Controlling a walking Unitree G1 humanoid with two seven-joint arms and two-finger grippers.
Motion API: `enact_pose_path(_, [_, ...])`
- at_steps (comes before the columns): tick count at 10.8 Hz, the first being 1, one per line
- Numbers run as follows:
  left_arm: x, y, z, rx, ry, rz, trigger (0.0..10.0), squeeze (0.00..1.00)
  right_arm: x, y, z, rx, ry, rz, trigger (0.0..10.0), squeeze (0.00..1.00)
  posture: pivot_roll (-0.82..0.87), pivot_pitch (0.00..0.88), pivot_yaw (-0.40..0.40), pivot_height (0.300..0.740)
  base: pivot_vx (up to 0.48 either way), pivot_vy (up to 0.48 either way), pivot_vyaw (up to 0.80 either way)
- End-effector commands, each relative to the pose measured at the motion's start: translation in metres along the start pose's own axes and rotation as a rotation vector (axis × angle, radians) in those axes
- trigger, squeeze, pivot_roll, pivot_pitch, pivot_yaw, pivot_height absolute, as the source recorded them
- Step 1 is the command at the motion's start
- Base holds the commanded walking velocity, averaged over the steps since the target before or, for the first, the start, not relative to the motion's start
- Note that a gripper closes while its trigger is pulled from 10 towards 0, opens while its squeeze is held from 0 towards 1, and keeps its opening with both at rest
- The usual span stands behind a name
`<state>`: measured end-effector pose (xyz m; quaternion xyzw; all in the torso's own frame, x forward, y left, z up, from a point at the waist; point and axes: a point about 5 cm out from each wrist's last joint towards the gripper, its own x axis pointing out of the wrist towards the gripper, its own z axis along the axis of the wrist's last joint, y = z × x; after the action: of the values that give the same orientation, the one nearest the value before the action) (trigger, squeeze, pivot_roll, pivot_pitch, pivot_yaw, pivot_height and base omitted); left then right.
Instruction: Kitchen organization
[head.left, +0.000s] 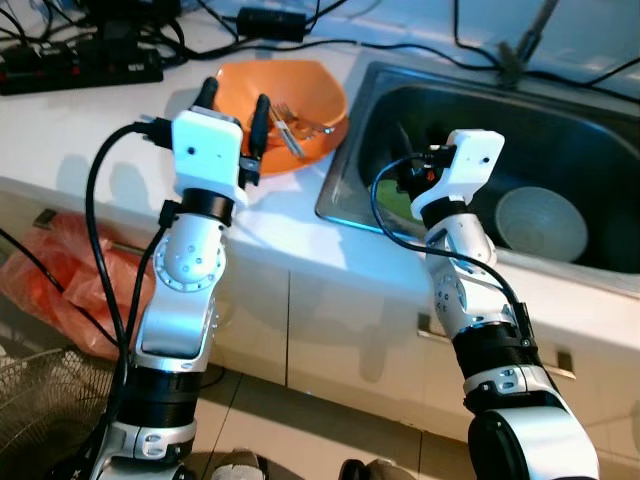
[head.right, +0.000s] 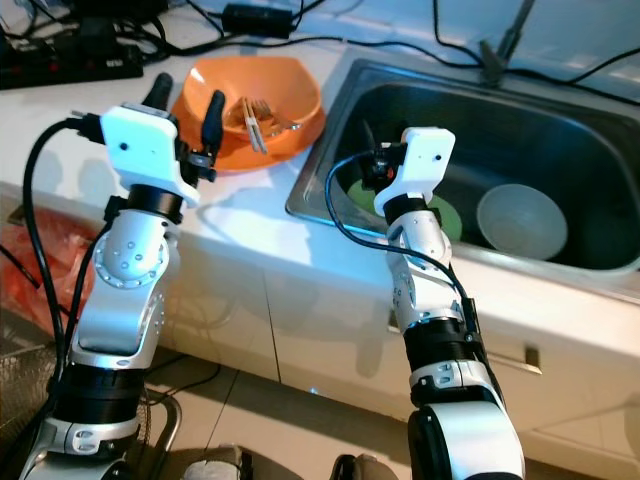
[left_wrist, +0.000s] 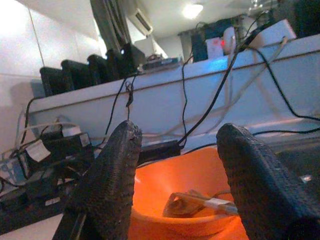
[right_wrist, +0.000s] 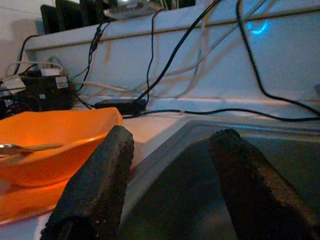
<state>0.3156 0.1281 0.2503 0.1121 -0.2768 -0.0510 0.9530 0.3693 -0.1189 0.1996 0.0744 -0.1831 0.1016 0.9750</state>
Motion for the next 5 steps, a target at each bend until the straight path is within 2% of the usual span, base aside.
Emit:
enact_pose_path(1, [-0.0002, -0.0021, 0.0031, 0.005, -0.009, -0.011, 10.0, 0.00, -0.0006, -0.0059, 0.0009, 0.002, -0.002, -0.018, 10.0, 0.00, 0.13, 0.138, -0.055, 0.740, 0.000, 0.000, 0.00])
enact_pose_path(3, [0.0000, 0.0006, 0.0020, 0.014, -0.002, 0.006, 10.0, 0.00, -0.0005, -0.0058, 0.0002, 0.008, 0.004, -0.017, 10.0, 0.00, 0.13, 0.137, -0.055, 0.740, 0.000, 0.000, 0.00])
enact_pose_path(5, [0.0000, 0.0010, 0.0002, 0.022, 0.007, 0.008, 10.0, 0.00, -0.0005, -0.0056, -0.0003, 0.006, 0.009, -0.013, 10.0, 0.00, 0.13, 0.138, -0.056, 0.740, 0.289, 0.000, -0.70])
